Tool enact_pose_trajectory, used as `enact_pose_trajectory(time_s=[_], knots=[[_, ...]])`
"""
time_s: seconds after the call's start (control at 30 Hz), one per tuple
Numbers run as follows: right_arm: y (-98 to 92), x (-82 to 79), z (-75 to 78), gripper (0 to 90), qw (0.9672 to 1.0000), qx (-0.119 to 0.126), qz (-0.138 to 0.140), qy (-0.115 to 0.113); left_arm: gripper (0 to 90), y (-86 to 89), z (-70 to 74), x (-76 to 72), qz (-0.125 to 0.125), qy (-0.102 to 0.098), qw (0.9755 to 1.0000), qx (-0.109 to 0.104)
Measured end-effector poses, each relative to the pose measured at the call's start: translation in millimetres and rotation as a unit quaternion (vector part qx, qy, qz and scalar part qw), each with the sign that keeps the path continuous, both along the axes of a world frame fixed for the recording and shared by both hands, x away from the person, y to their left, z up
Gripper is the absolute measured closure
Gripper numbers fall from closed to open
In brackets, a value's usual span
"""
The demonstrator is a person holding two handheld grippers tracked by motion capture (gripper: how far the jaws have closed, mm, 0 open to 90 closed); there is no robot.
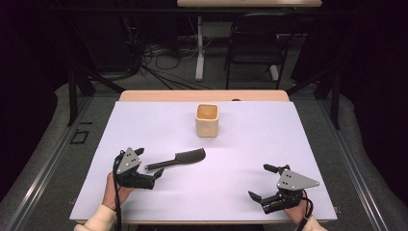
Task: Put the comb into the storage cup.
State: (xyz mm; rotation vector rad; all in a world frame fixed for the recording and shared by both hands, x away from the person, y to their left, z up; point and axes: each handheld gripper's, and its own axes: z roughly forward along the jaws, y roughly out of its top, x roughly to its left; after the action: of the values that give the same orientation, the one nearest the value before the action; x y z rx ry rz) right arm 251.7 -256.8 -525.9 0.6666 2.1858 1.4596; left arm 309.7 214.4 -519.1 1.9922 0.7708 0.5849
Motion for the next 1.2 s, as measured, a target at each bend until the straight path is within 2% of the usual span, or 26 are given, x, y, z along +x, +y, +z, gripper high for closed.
enact_pose_trajectory(time_s=[0.27,0.33,0.43,0.67,0.7,0.73,0.77,0.83,0.9,1.13,1.2], knots=[[0.1,0.6,-0.2,0.0,1.0000,-0.004,0.002,0.001,0.0,-1.5,-1.0,12.7,-0.004,0.031,0.9988,0.039],[0.1,0.7,-0.3,0.0,1.0000,-0.004,0.002,0.001,0.0,-2.0,-2.0,16.3,-0.007,0.041,0.9972,0.062],[0.1,0.8,-0.4,0.0,1.0000,-0.004,0.003,0.002,0.0,-3.2,-3.0,20.0,-0.005,0.053,0.9955,0.079],[0.7,1.0,-0.9,0.0,1.0000,-0.005,0.004,0.003,0.0,-11.6,-1.1,24.6,-0.012,0.060,0.9905,0.123],[0.8,1.0,-0.9,0.0,1.0000,-0.005,0.004,0.004,0.0,-14.1,-1.2,26.7,-0.013,0.063,0.9881,0.140],[0.8,1.0,-0.9,0.0,1.0000,-0.005,0.004,0.004,0.0,-14.1,-1.2,26.7,-0.013,0.063,0.9881,0.140],[0.8,1.1,-1.0,0.0,1.0000,-0.005,0.006,0.005,0.0,-16.4,-1.8,28.8,-0.012,0.070,0.9845,0.160],[0.9,1.1,-1.0,0.0,1.0000,-0.005,0.006,0.005,0.5,-19.9,-3.7,31.4,-0.018,0.077,0.9797,0.184],[0.9,1.4,-1.2,0.0,1.0000,-0.005,0.006,0.006,0.4,-23.6,-4.9,32.9,-0.017,0.075,0.9764,0.202],[1.2,1.6,-1.5,0.0,0.9999,-0.006,0.008,0.009,0.0,-31.2,-2.5,40.6,-0.023,0.082,0.9716,0.221],[1.3,1.6,-1.5,0.0,0.9999,-0.006,0.009,0.011,0.0,-33.0,-0.9,43.4,-0.025,0.088,0.9692,0.229]])
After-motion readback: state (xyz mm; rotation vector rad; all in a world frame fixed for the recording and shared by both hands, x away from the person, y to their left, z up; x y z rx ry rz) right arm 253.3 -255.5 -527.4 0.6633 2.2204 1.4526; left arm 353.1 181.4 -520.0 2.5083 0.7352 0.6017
